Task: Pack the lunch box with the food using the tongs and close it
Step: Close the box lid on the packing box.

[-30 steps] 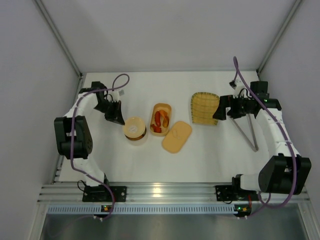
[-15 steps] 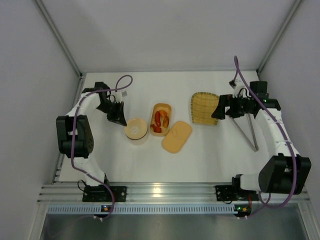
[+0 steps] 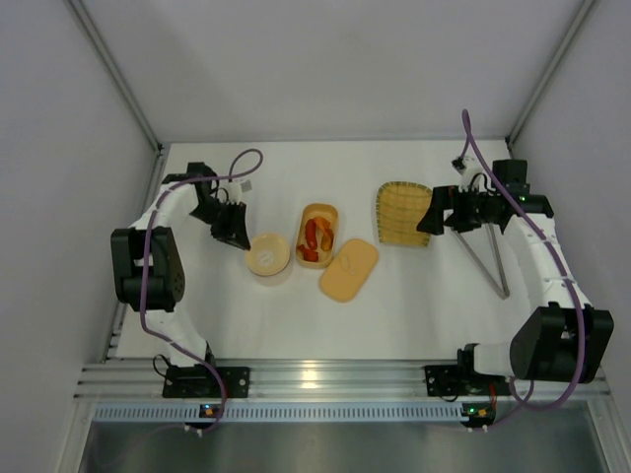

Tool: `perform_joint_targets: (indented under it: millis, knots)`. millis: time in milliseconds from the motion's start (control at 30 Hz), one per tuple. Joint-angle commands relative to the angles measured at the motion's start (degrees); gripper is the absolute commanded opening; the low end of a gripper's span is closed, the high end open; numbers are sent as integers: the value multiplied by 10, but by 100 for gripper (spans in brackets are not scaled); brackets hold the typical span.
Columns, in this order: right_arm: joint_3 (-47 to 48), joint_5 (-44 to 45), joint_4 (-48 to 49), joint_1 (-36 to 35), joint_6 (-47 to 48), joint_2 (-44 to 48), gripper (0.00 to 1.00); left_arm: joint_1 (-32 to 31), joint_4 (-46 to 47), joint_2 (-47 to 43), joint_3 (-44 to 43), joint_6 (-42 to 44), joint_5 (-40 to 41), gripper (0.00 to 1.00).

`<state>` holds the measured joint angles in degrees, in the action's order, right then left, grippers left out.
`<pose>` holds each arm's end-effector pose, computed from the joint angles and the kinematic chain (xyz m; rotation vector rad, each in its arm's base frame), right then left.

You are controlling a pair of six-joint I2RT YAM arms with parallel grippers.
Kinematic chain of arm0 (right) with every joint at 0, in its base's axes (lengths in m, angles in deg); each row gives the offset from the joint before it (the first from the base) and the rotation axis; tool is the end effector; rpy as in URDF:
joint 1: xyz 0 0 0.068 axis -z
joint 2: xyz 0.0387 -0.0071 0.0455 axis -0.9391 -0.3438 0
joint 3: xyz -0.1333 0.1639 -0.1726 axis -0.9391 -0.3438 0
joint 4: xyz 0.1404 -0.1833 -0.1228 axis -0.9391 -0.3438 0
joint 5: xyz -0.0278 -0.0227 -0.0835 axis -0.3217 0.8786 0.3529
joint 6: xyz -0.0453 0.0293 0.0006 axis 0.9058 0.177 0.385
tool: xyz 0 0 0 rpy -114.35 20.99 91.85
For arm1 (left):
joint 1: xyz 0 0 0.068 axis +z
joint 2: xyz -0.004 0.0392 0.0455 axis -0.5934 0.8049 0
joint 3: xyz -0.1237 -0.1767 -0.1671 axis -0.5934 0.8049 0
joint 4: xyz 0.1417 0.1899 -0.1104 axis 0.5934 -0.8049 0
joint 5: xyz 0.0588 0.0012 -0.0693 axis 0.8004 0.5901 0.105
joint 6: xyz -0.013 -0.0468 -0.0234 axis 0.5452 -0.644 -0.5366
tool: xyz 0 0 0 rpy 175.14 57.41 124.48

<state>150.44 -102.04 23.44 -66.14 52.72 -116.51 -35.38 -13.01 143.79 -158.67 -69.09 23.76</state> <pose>0.2682 0.0035 0.3081 -0.3323 2.3533 0.6955 0.3483 -0.0135 0.2179 0.4449 2.7723 -0.8068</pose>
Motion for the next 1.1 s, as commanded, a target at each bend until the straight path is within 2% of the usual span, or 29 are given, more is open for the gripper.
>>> perform_joint_targets:
  millis: [0,33,67,200,267,433,567,700,900,1067]
  knots:
    - [-4,-15,36,-11,-4,14,99,-1,-19,-21,7,15,-1,25]
    - [-4,-16,35,-11,-5,15,99,0,-19,-24,7,16,-2,40]
    - [-4,-17,36,-11,-5,15,99,0,-17,-27,7,14,-3,46]
    - [-6,-18,35,-11,-4,16,99,0,-11,-40,-1,8,-3,63]
    - [-7,-19,36,-11,-4,18,99,0,-10,-48,-11,6,-5,66]
    - [-9,-20,36,-11,-4,19,99,-1,27,-98,-21,-18,1,67]
    - [-11,-20,36,-11,-2,20,100,-7,82,-171,0,-21,12,68]
    - [-13,-22,39,-11,-4,19,99,-64,75,-196,19,5,53,65]
    - [-13,-22,44,-12,-8,17,99,-96,101,-199,61,-15,89,49]
    - [-14,-22,45,-13,-11,16,99,-117,117,-175,77,-30,106,40]
